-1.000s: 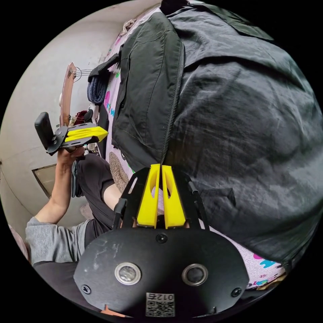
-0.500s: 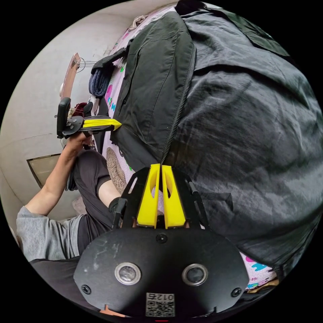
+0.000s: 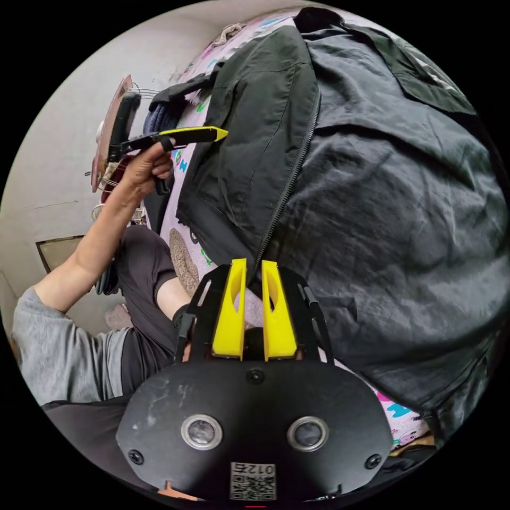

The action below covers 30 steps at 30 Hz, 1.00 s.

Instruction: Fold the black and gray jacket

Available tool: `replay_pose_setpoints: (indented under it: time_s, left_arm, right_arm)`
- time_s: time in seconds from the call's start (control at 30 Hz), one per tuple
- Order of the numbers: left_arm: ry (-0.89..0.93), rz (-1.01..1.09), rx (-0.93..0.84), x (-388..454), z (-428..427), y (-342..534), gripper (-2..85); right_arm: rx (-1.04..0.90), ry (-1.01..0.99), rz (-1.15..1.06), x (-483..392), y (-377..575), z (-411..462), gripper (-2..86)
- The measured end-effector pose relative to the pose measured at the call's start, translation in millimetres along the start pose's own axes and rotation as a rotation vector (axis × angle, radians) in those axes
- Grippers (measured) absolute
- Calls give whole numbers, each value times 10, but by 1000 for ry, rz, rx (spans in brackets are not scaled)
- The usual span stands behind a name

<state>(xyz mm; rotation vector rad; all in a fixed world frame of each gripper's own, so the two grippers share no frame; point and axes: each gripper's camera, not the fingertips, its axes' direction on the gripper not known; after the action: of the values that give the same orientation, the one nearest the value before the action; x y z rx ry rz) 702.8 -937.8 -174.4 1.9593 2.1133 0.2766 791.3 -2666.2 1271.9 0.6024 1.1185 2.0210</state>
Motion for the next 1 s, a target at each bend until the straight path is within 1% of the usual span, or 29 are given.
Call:
replay_pose_setpoints:
  time_s: [0.03, 0.1, 0.2, 0.27, 0.3, 0.37, 0.4, 0.47, 0.5, 0.57, 0.67, 0.7, 0.77, 0.87, 0.93, 1.0]
  left_arm:
    - [15, 3, 36, -37, -13, 19, 7]
    - [48, 35, 48, -154, 30, 56, 6]
    - [69, 82, 71, -260, 62, 94, 5]
    - [95, 78, 68, -348, 86, 92, 5]
    - [123, 60, 66, -426, 105, 88, 6]
    - [155, 63, 56, -522, 129, 63, 6]
    - [167, 85, 47, -572, 144, 40, 5]
    - [196, 106, 46, -665, 171, 26, 5]
    - [231, 95, 53, -752, 196, 34, 5]
    - [278, 85, 54, -866, 233, 41, 5]
    - [315, 111, 21, -978, 271, -20, 5]
    - [331, 115, 6, -1021, 288, -54, 5]
    - [349, 122, -11, -1076, 311, -95, 5]
    - [365, 126, -16, -1143, 335, -117, 4]
    - [365, 131, -20, -1167, 344, -131, 3]
    - [373, 131, -20, -1204, 356, -134, 2]
  right_arm:
    - [18, -25, 11, 97, 26, -100, 53]
    - [52, -33, 22, 204, 42, -354, 53]
    - [60, 70, -21, 275, -182, -842, 50]
    - [57, 210, -74, 351, -727, -1077, 52]
    - [57, 248, -95, 380, -913, -1098, 52]
    - [113, 415, -150, 595, -1772, -1043, 52]
    - [140, 442, -156, 677, -2005, -1006, 51]
    - [267, 510, -140, 1026, -2907, -793, 52]
    - [302, 517, -135, 1105, -3114, -724, 53]
    - [370, 554, -126, 1371, -3873, -341, 62]
    - [356, 615, -172, 1599, -4628, 224, 69]
    - [345, 629, -190, 1639, -4751, 343, 71]
    - [274, 706, -249, 1841, -5168, 831, 81]
    - [230, 713, -300, 2147, -5499, 1308, 82]
    - [201, 752, -316, 2324, -5617, 1550, 56]
    - [180, 820, -336, 2479, -5665, 1704, 5]
